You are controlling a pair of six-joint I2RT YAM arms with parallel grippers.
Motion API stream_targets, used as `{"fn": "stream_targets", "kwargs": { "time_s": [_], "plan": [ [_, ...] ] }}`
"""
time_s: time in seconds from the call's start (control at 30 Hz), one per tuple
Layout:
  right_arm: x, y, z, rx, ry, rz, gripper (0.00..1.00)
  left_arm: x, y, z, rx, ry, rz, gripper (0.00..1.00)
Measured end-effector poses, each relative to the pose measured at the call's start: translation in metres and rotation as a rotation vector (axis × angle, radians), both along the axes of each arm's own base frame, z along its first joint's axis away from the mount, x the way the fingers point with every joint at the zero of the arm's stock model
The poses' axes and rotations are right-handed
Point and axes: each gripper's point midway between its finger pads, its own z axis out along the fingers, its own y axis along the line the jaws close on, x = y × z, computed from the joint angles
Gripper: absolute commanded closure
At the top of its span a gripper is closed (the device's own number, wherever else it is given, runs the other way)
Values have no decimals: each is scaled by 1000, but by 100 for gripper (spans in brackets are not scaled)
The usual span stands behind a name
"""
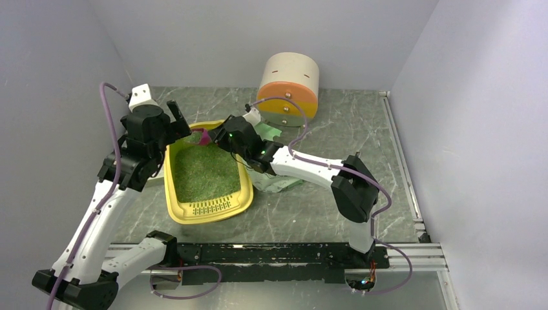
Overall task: Fill the litter box with clean litter
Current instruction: Pour the cat litter into the litter box.
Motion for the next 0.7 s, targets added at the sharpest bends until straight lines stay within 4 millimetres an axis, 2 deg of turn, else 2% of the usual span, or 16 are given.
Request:
{"fn": "stream_targets", "kwargs": {
  "time_s": [0.2, 0.37, 0.7],
  "plan": [
    [6, -14, -13, -77, 1, -42, 100, 3, -4, -2, 2, 7, -16, 1],
    [5, -29, -15, -127, -10, -69, 100, 3, -6, -2, -1, 7, -22, 1],
    [-1, -55, 17, -142, -60, -92, 100, 4, -10, -2, -13, 6, -46, 1]
  ]
}}
